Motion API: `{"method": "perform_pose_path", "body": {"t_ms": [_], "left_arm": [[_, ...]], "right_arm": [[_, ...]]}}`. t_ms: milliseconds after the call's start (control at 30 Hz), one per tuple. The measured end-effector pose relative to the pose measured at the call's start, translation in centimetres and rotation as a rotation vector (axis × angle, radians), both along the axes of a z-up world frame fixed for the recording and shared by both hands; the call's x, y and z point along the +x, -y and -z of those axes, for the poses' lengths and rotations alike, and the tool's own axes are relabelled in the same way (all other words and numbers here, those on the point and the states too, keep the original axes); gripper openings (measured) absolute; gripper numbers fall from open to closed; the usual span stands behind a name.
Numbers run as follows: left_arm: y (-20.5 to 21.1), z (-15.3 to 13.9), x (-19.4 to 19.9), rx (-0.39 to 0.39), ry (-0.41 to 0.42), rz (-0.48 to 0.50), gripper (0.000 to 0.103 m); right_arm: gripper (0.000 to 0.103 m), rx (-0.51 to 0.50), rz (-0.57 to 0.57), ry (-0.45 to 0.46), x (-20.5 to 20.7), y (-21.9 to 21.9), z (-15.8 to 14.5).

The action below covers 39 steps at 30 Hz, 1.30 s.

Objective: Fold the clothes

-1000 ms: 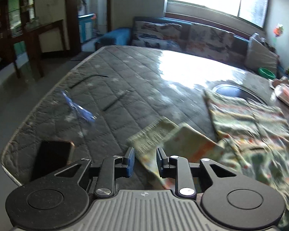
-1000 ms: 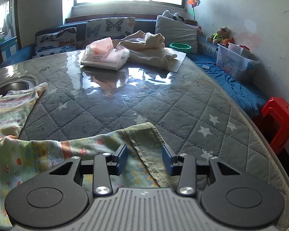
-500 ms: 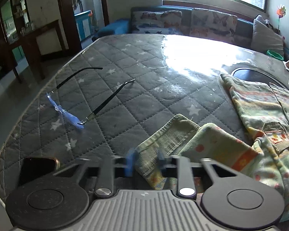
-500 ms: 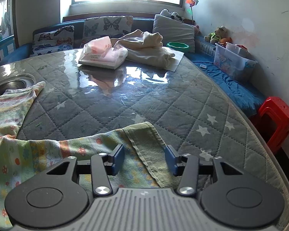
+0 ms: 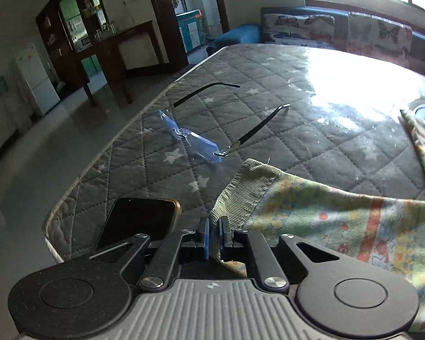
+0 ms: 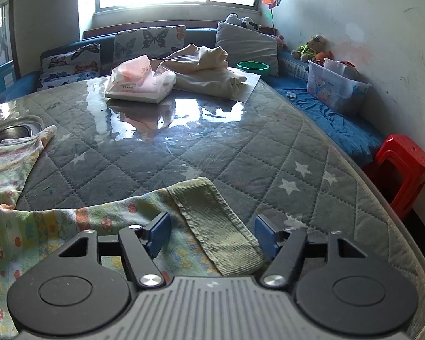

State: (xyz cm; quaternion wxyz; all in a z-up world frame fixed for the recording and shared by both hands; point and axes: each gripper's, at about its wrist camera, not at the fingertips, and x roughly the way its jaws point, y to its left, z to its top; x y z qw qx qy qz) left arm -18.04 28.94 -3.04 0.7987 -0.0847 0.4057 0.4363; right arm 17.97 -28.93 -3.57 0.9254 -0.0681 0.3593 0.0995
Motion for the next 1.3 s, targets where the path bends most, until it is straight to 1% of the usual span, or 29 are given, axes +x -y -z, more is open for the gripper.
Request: {"method": "perform_pose_path", "body": {"t_ms": [67, 100, 133, 200, 267, 333, 367, 433, 533, 600, 633, 667, 700, 800, 867, 900, 1000, 1067, 1133, 1200, 1267, 1300], "left_arm": [[0.2, 0.0, 0.6, 0.016, -0.029, 0.006, 0.008], [0.1, -0.2, 0.5, 0.003, -0.019, 0.004, 0.009], [0.0, -0.4, 0.4, -0.011, -0.009, 0.003, 0.012], [-0.2, -1.0, 0.1, -0.031, 0.023, -0.001, 0.013], [0.3, -2.1, -0.2, -0.009, 0.057, 0.014, 0.015], [1.2, -3.4, -0.3, 0.002, 0.103, 0.046, 0.016], [1.8, -4.0, -0.3, -0.007, 0.131, 0.082, 0.016], [3.9, -4.9, 0.4, -0.039, 0.184, 0.192, 0.016], [7.2, -5.8, 1.7, -0.087, 0.251, 0.365, 0.016], [9.4, -5.8, 3.0, -0.136, 0.284, 0.472, 0.016], [10.6, -5.7, 3.8, -0.169, 0.299, 0.530, 0.015], [11.5, -5.5, 4.4, -0.187, 0.311, 0.569, 0.015], [12.4, -5.3, 5.2, -0.207, 0.316, 0.610, 0.014], [15.3, -4.4, 7.0, -0.251, 0.305, 0.742, 0.014], [17.2, -3.6, 7.8, -0.266, 0.291, 0.809, 0.014], [17.9, -3.3, 7.9, -0.282, 0.289, 0.830, 0.014], [19.2, -1.6, 8.5, -0.336, 0.246, 0.885, 0.014], [19.5, -0.5, 8.2, -0.349, 0.221, 0.892, 0.014], [19.3, 0.2, 8.2, -0.393, 0.204, 0.892, 0.014], [19.4, 0.7, 7.9, -0.407, 0.199, 0.903, 0.014], [19.7, 0.4, 7.6, -0.405, 0.184, 0.939, 0.016], [19.6, 0.2, 7.8, -0.410, 0.179, 0.942, 0.016]], "right_arm": [[0.066, 0.000, -0.002, -0.002, -0.1, 0.1, -0.1], [0.066, -0.001, -0.004, -0.003, -0.1, 0.2, -0.1], [0.065, -0.003, -0.010, -0.006, -0.1, 0.2, -0.2], [0.065, -0.008, -0.023, -0.005, -0.4, 0.0, -0.6], [0.065, 0.002, -0.053, 0.006, -1.0, -0.3, -1.3], [0.065, 0.021, -0.114, 0.013, -2.0, -1.1, -2.3], [0.065, 0.032, -0.151, 0.011, -2.5, -1.5, -2.7], [0.065, 0.055, -0.226, 0.008, -3.4, -2.5, -3.4], [0.065, 0.065, -0.385, 0.011, -5.8, -5.5, -4.4], [0.065, 0.070, -0.491, 0.012, -7.5, -7.7, -4.7], [0.065, 0.077, -0.526, 0.007, -8.0, -8.4, -4.7], [0.064, 0.086, -0.582, -0.001, -8.9, -9.8, -4.8], [0.064, 0.085, -0.609, -0.003, -9.3, -10.5, -4.7], [0.063, 0.074, -0.723, -0.006, -11.3, -13.0, -4.5], [0.063, 0.062, -0.793, -0.017, -12.6, -14.6, -4.2], [0.063, 0.057, -0.805, -0.017, -13.2, -15.1, -4.2], [0.060, 0.029, -0.850, -0.039, -14.4, -16.3, -3.4], [0.060, -0.002, -0.880, -0.053, -15.2, -16.8, -2.6], [0.060, -0.020, -0.897, -0.073, -15.5, -16.8, -2.2], [0.060, -0.029, -0.902, -0.094, -15.7, -16.6, -1.9], [0.060, -0.017, -0.904, -0.124, -15.6, -16.4, -2.1], [0.060, -0.016, -0.910, -0.135, -15.6, -16.3, -2.2]]}}
